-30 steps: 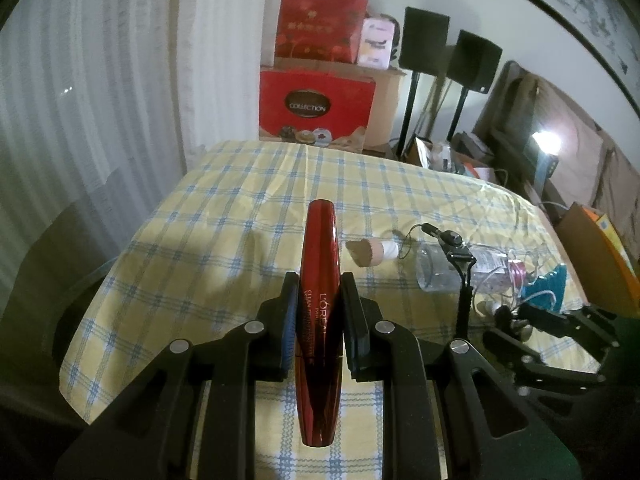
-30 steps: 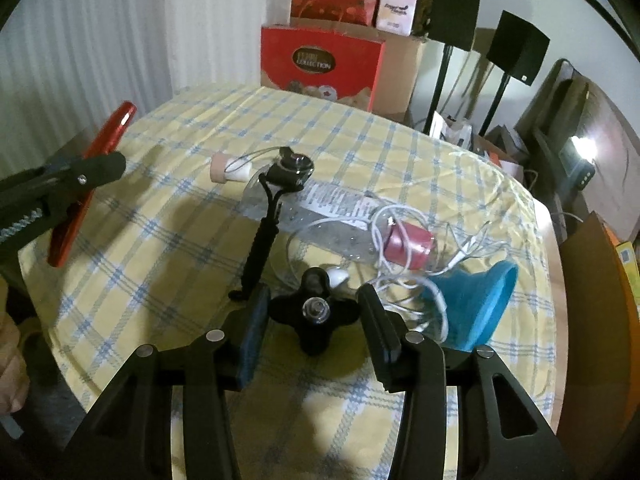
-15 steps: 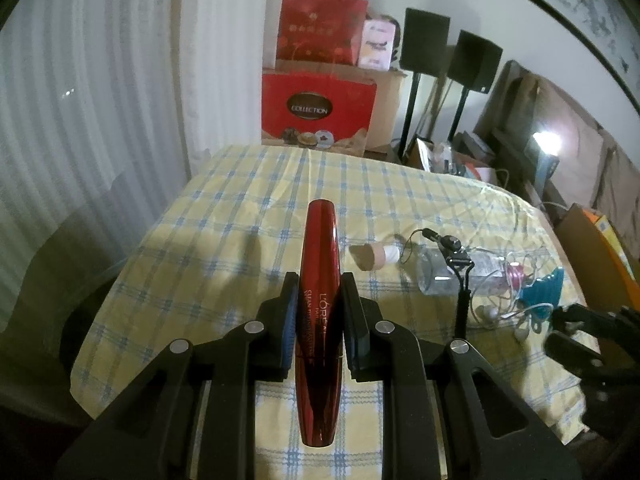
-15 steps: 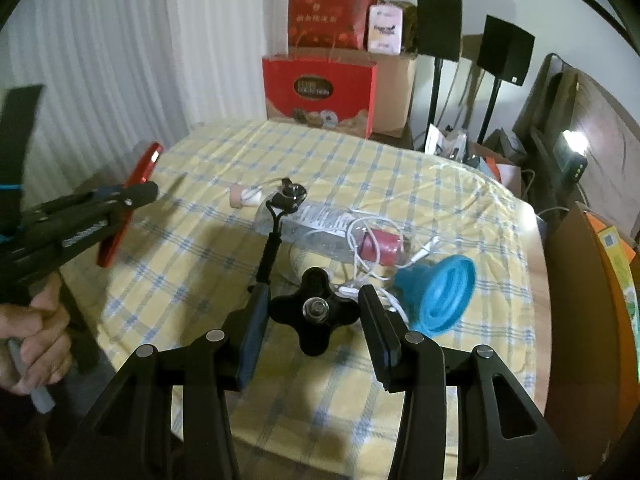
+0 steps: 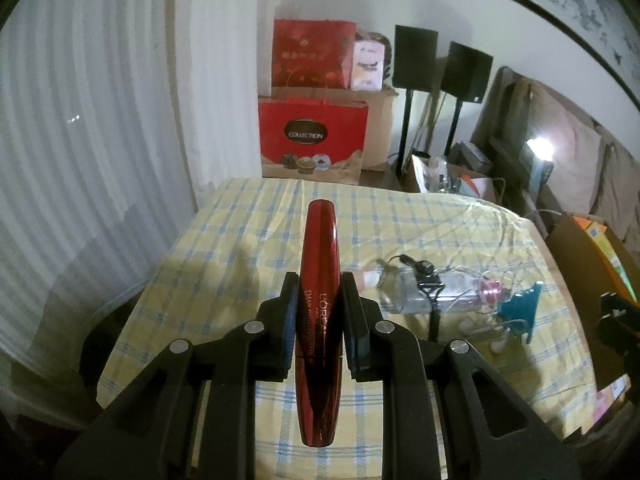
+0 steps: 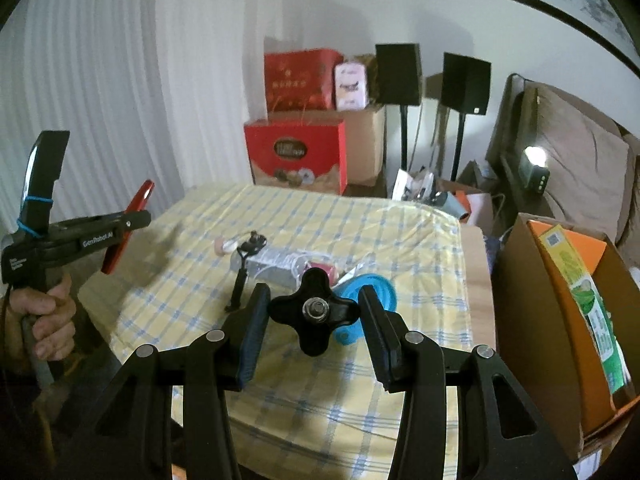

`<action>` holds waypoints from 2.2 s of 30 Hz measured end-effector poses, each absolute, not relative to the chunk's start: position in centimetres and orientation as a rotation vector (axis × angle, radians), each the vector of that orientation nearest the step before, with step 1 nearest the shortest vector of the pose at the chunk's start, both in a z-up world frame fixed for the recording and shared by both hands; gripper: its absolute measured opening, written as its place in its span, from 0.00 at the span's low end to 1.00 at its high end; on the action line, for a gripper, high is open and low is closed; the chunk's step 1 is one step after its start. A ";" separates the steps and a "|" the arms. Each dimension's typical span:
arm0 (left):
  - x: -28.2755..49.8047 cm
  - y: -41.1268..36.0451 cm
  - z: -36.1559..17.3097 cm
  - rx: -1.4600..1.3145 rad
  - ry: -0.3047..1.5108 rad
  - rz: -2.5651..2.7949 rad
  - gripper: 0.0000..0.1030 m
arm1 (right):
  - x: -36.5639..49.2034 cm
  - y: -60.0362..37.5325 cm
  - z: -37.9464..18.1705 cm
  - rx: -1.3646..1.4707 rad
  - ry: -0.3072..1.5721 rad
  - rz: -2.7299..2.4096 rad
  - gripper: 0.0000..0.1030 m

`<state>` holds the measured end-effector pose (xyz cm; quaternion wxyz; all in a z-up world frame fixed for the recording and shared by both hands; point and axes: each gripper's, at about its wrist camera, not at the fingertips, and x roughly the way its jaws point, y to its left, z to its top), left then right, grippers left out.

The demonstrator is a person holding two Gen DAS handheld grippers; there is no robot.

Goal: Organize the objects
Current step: 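Carry the mascara tube with the left gripper while the right gripper moves back, then carry the mascara tube with the left gripper toward the orange box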

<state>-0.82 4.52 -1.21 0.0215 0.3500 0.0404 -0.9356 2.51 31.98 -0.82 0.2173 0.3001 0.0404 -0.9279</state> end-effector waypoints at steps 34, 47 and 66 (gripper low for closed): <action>2.3 7.3 4.4 1.011 0.159 -3.021 0.18 | 6.5 35.1 6.3 0.578 0.204 -2.652 0.45; 2.5 8.1 5.0 0.993 0.128 -3.035 0.18 | 5.9 37.9 7.2 0.575 0.128 -2.698 0.45; 1.6 9.4 5.9 0.979 0.083 -3.062 0.18 | 4.8 42.5 7.7 0.644 0.007 -2.761 0.45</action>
